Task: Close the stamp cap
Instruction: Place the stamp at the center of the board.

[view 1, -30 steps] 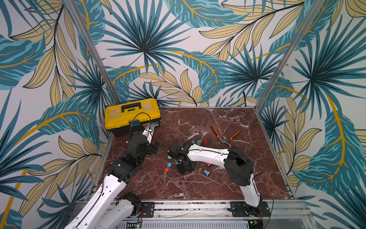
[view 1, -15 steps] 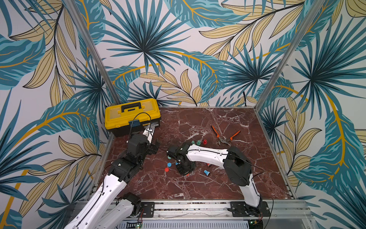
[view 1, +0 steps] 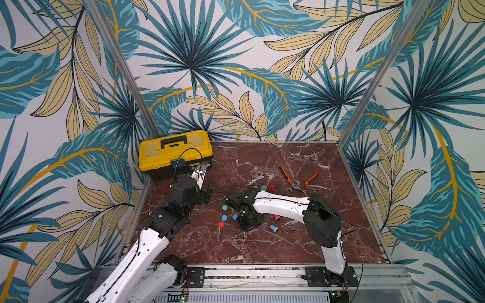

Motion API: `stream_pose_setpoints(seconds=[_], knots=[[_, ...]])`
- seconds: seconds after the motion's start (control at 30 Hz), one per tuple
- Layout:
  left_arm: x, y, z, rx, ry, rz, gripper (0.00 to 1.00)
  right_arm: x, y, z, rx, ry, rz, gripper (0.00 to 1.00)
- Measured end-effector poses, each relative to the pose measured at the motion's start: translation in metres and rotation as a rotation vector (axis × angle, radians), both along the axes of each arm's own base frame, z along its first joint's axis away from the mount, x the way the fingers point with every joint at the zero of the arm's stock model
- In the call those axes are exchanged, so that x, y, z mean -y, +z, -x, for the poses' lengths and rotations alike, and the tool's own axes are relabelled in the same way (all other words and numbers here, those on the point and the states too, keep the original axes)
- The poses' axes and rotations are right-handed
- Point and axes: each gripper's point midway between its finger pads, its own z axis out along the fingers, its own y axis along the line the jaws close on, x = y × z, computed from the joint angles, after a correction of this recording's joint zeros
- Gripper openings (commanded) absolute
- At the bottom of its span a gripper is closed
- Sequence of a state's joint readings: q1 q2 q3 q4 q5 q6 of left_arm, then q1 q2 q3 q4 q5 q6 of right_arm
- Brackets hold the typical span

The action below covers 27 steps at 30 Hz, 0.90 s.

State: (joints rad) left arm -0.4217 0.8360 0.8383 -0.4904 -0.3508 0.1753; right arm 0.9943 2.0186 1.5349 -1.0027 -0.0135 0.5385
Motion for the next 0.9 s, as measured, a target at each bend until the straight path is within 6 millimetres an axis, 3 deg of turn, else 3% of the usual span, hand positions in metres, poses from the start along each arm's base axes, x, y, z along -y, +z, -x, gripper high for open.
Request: stream_pose_setpoints(seconds=[0.2,0.53,0.67,0.9], knots=[[0.0,0.001,0.001,0.004,0.0,0.002,1.0,0.0,0.053,-0.022,0.06,-0.056,-0.124,0.0],[0.0,0.007,0.004,0.023,-0.006,0.014,1.0,0.005,0.112,-0.098,0.161,-0.175,-0.228,0.0],[0.0,0.007,0.004,0.022,-0.01,0.015,1.0,0.002,0.108,-0.132,0.176,-0.202,-0.218,0.0],[0.001,0.007,0.004,0.021,-0.013,0.017,1.0,0.001,0.066,-0.17,0.143,-0.212,-0.135,0.0]])
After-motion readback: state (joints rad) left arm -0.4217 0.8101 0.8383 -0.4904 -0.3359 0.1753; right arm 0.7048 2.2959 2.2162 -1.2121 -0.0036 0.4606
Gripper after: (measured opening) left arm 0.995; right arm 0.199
